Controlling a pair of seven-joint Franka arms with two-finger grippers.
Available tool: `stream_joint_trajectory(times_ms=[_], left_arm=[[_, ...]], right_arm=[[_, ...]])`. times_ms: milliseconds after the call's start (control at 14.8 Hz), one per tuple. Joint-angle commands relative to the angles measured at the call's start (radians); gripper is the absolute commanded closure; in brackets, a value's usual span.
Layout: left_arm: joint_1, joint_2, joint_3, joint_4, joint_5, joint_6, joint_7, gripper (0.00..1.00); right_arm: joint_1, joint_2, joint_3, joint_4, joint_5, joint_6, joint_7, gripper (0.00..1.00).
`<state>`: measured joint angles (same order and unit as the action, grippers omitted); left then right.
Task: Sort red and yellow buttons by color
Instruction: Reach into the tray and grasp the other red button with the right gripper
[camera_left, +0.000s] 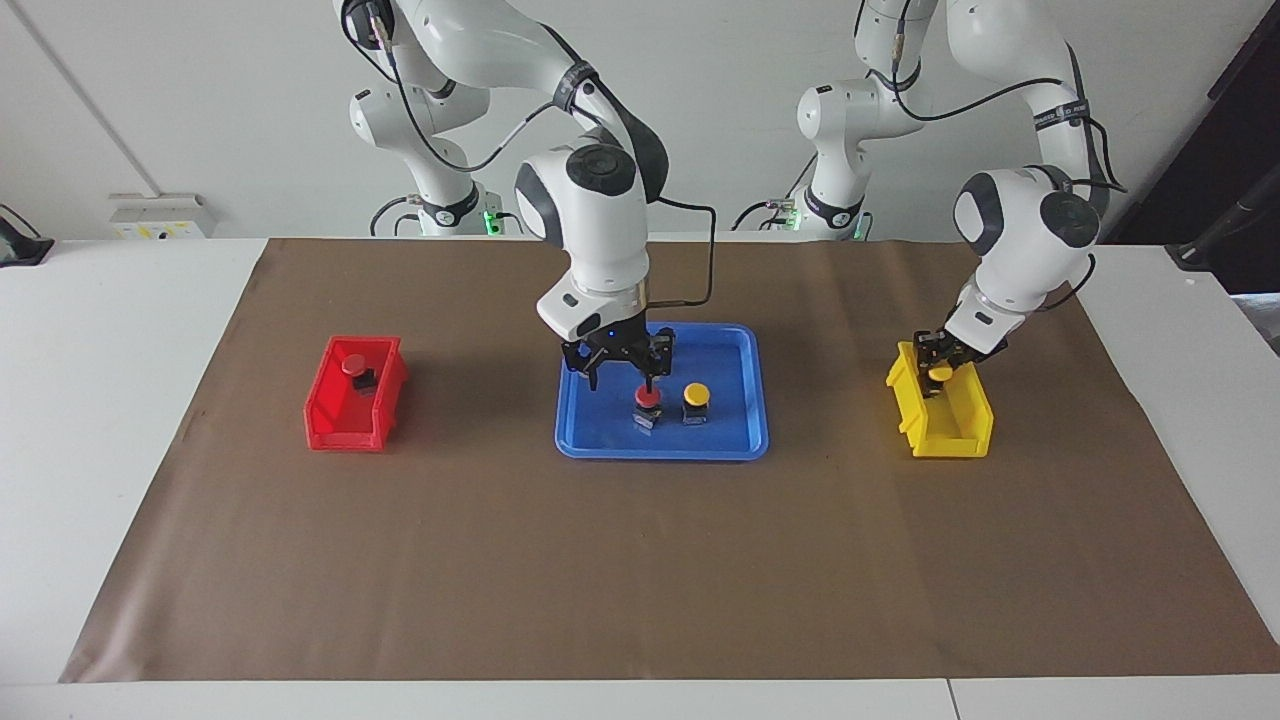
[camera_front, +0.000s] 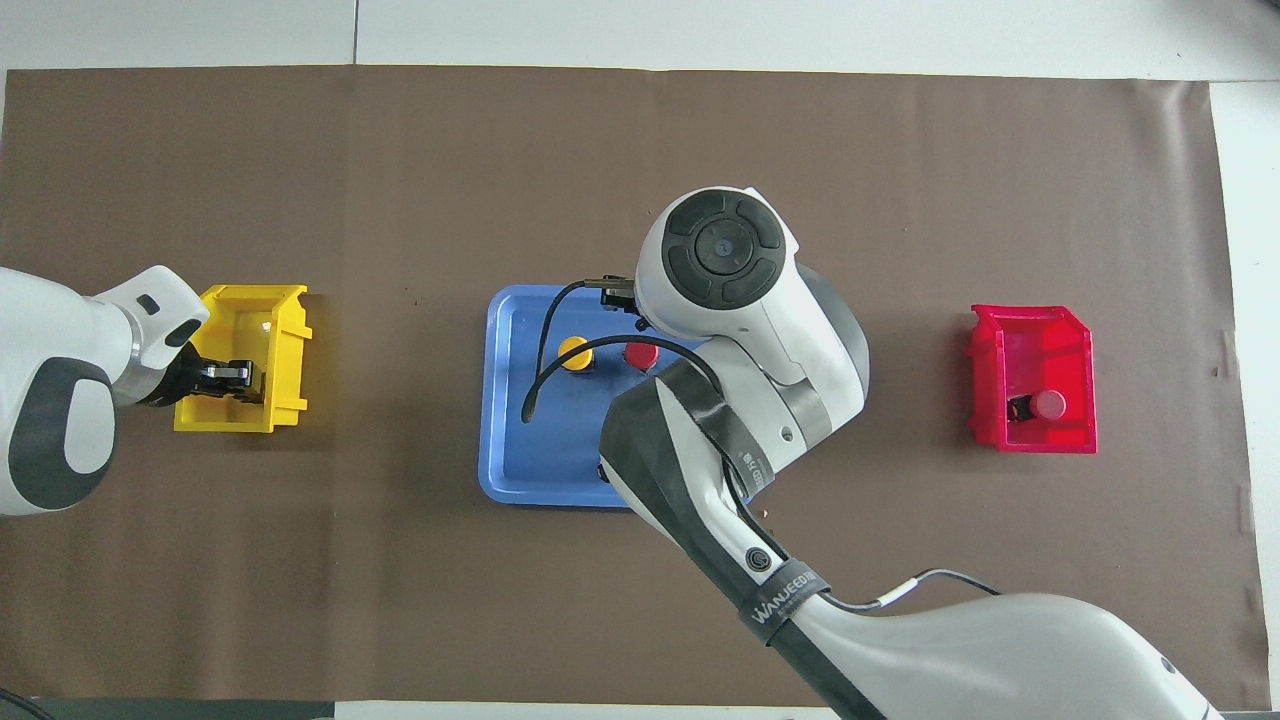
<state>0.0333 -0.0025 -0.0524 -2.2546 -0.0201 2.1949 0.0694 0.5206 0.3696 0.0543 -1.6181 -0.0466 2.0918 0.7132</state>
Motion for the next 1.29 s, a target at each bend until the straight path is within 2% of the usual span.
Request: stream_joint_trajectory(times_ms=[0, 203, 271, 475, 610, 678, 746, 881, 1017, 1220], left_arm=[[0.011, -0.005, -0.004, -0.013, -0.018, 0.029, 0.013, 0.62], [0.011, -0.005, -0.004, -0.007, -0.018, 0.017, 0.013, 0.44], [0.011, -0.005, -0.004, -0.002, -0.017, 0.014, 0.013, 0.41], [0.011, -0.005, -0.006, 0.027, -0.017, -0.027, 0.013, 0.4], [0.011, -0.007, -0.004, 0.085, -0.017, -0.104, 0.013, 0.4], [0.011, -0.008, -0.004, 0.146, -0.017, -0.178, 0.013, 0.29], [0.002, -0.014, -0.006, 0.206, -0.017, -0.241, 0.016, 0.0], [-0.004, -0.049, -0.018, 0.329, -0.009, -0.372, 0.015, 0.0], [-0.006, -0.056, -0.021, 0.47, -0.003, -0.518, 0.016, 0.0], [-0.006, -0.053, -0.029, 0.63, -0.003, -0.654, 0.027, 0.0]], right_arm=[[0.027, 0.037, -0.004, 0.017, -0.021, 0.023, 0.031, 0.19], [0.038, 0.052, -0.004, -0.021, -0.042, 0.065, 0.043, 0.19], [0.038, 0.051, -0.004, -0.029, -0.044, 0.067, 0.043, 0.19], [0.039, 0.045, -0.004, -0.057, -0.044, 0.085, 0.043, 0.2], [0.041, 0.032, -0.002, -0.098, -0.044, 0.125, 0.045, 0.2], [0.055, 0.028, -0.002, -0.12, -0.044, 0.149, 0.045, 0.2], [0.062, 0.029, -0.004, -0.13, -0.044, 0.157, 0.049, 0.2], [0.064, 0.029, -0.004, -0.138, -0.044, 0.159, 0.049, 0.21], [0.067, 0.028, -0.002, -0.143, -0.044, 0.159, 0.049, 0.27], [0.062, 0.029, -0.004, -0.143, -0.044, 0.159, 0.045, 0.53]])
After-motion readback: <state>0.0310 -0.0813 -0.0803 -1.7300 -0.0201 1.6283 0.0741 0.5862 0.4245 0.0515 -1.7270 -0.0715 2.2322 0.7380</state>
